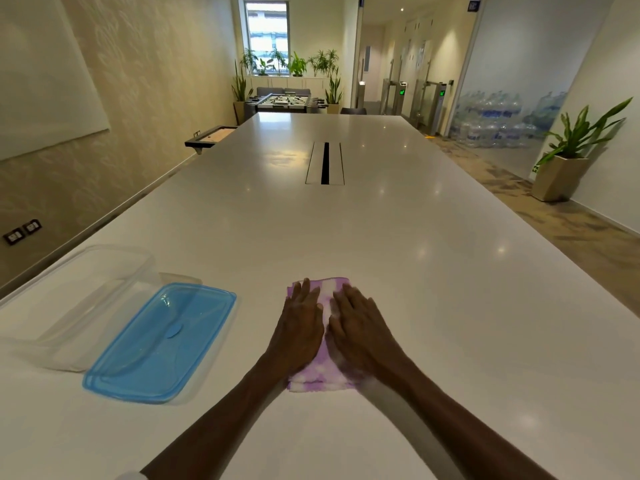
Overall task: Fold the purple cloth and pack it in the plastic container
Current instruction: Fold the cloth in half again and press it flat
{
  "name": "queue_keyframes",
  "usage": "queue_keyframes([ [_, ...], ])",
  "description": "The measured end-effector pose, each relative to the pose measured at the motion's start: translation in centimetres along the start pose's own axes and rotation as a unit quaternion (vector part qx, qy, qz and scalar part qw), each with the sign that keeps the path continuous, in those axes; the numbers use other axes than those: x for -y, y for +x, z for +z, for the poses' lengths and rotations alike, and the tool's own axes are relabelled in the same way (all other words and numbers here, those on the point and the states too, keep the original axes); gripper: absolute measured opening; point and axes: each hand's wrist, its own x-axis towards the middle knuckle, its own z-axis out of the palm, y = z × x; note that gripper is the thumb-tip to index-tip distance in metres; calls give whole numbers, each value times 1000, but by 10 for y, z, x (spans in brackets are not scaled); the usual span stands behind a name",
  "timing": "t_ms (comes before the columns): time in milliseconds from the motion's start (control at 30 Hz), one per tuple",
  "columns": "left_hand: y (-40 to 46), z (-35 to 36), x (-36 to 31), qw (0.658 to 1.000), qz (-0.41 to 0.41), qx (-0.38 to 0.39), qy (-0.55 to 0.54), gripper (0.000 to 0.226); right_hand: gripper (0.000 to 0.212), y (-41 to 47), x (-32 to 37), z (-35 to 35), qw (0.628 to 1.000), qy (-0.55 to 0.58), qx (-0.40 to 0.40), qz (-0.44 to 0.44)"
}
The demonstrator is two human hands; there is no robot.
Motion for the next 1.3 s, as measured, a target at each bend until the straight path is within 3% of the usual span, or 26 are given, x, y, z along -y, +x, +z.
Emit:
queue_keyframes([
  [100,-9,-1,-1,1000,-7,12,22,48,55,24,-6,-7,1000,12,5,-3],
  [267,-19,1,-2,994,-11,63,91,51,59,45,-14,1,994,-44,98,-19],
  [533,-23,7,0,987,-36,79,135,59,59,49,-21,10,993,-40,109,-15],
  [633,-36,3,-4,994,-48,60,83,61,60,44,-19,4,995,-15,92,-24],
  [800,-60,-14,2,993,-56,-45,-96,40,45,14,-7,-13,984,106,-65,-131],
  [900,-50,-30,8,978,-118,-95,-144,28,31,-9,11,-27,963,163,-9,-213],
  [1000,-29,-42,15,937,-229,-75,-255,24,26,-25,28,-28,958,138,30,-249],
  [1100,-13,-51,18,891,-296,-22,-344,25,18,-33,34,-24,960,86,12,-265],
  [1300,-10,-57,13,890,-328,2,-317,16,33,-38,36,-23,962,49,-16,-267],
])
